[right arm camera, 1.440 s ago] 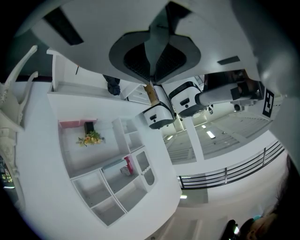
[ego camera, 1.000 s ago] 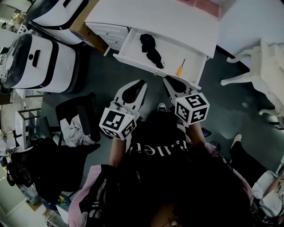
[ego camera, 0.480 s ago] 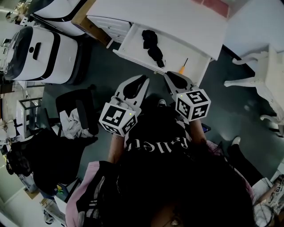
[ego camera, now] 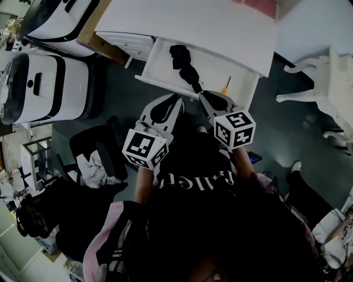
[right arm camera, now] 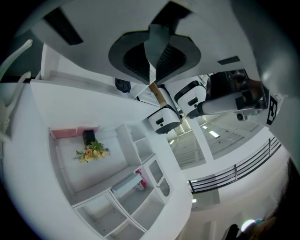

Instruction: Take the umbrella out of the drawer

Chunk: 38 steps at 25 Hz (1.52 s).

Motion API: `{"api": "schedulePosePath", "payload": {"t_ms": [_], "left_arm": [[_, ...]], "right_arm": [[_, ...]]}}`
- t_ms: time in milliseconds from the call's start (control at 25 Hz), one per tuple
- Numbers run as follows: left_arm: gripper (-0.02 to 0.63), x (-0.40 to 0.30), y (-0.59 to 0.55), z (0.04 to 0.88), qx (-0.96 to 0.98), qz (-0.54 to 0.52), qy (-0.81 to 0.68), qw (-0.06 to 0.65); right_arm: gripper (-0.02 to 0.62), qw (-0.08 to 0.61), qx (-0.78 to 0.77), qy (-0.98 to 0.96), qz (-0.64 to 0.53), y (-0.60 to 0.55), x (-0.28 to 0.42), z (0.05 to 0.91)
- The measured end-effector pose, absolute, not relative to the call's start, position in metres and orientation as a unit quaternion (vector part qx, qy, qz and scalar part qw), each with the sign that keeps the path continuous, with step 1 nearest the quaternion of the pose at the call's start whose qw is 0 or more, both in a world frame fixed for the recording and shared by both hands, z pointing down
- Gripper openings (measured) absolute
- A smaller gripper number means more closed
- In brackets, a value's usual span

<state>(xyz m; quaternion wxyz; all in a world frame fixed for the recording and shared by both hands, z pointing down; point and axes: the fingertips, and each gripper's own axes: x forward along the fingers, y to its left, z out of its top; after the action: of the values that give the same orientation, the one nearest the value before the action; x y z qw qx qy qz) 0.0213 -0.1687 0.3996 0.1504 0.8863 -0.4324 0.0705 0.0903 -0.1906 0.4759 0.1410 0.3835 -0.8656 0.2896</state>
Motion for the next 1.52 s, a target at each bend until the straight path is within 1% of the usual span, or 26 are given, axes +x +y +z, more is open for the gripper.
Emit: {"api": "schedulePosePath", "payload": {"t_ms": [400,640,840,880,920,1000,1280,1520], "left_arm": [[0.040,-0.020,-0.257,0.416,0.907,0.083,-0.385,0.150],[0.040,-0.052,-0.297,0.429,0.907,0.083,-0.380,0.163],[0.040,-0.073,-0.324,0.439,0.908,0.089,-0.373,0.170],[0.040,-0.077,-0.329,0.441,0.908,0.092,-0.372,0.171],[0.040,-0.082,-0.333,0.443,0.908,0.094,-0.371,0.170],[0.040,-0.090,-0.341,0.445,0.908,0.097,-0.369,0.171],[0.040,-0.102,-0.364,0.459,0.906,0.102,-0.365,0.188],[0.040,-0.116,-0.373,0.467,0.902,0.111,-0.368,0.195]], "right_arm": [[0.066,0.191,0.405,-0.841,0.303,-0.269,0.045,0.527],[0.066,0.224,0.424,-0.817,0.321,-0.309,0.037,0.568],[0.067,0.283,0.408,-0.806,0.323,-0.333,0.027,0.623],[0.078,0.296,0.403,-0.803,0.325,-0.337,0.024,0.636],[0.104,0.308,0.396,-0.800,0.328,-0.341,0.021,0.648],[0.191,0.331,0.384,-0.794,0.335,-0.348,0.015,0.671],[0.234,0.396,0.390,-0.756,0.345,-0.379,0.023,0.737],[0.250,0.452,0.396,-0.721,0.344,-0.393,0.021,0.772]]}}
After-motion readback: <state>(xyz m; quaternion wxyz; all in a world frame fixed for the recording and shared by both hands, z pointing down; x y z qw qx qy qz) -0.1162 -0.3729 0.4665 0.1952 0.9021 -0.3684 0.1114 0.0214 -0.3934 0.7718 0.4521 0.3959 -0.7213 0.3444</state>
